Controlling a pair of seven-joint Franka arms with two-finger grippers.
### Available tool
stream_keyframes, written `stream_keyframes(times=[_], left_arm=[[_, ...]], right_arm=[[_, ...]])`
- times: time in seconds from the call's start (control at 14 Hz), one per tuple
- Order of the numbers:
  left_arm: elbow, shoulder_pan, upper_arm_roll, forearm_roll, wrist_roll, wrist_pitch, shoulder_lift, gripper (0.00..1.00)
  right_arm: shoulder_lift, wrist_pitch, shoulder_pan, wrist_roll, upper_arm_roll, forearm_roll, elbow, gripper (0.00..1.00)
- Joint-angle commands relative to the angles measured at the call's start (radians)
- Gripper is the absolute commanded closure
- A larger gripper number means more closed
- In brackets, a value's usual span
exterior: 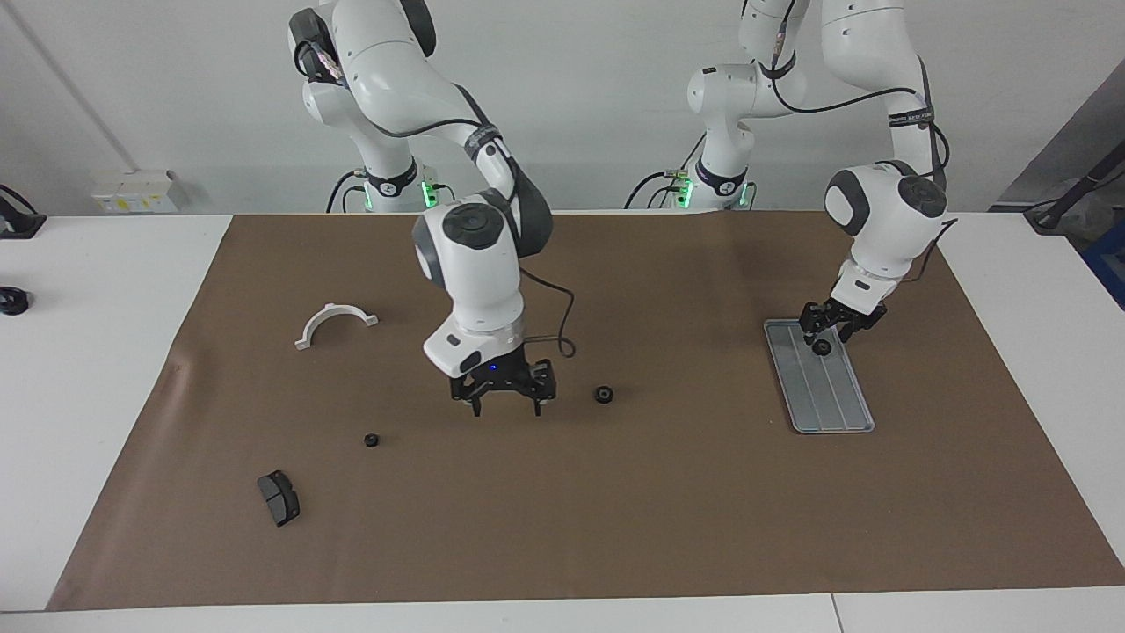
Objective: Pick bearing gear from pile to tray
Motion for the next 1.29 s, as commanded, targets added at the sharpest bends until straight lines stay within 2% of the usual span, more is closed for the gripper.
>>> stream_keyframes(times=[0.0,0.21,0.57,0.93,1.0,1.22], left_arm=[[0.077,-0.015,0.002,0.014,0.003,-0.108,-0.02,0.0],[0.181,-0.046,0.0,0.006,0.0,-0.177,0.005,0.0],[0.318,-0.217,0.001,0.004,-0.121,-0.201,0.062,0.0],[0.575,-0.373,0.001,0.001,-0.271,-0.297,0.225,0.0],[0.621,-0.403,0.003,0.001,-0.305,-0.303,0.266,0.0],[0.7,-0.477,0.001,-0.006,-0.379,-0.294,0.372,0.0]], right_arm=[[-0.002,0.0,-0.107,-0.133,0.019,-0.01,-0.026,0.0],[-0.016,0.015,-0.181,-0.243,0.019,-0.008,-0.107,0.0],[-0.015,0.137,-0.29,-0.427,0.022,0.012,-0.271,0.0],[-0.022,0.095,-0.289,-0.426,0.027,0.012,-0.276,0.0],[-0.022,0.095,-0.287,-0.426,0.025,0.012,-0.276,0.06],[-0.021,0.099,-0.28,-0.424,0.025,0.012,-0.276,0.45]])
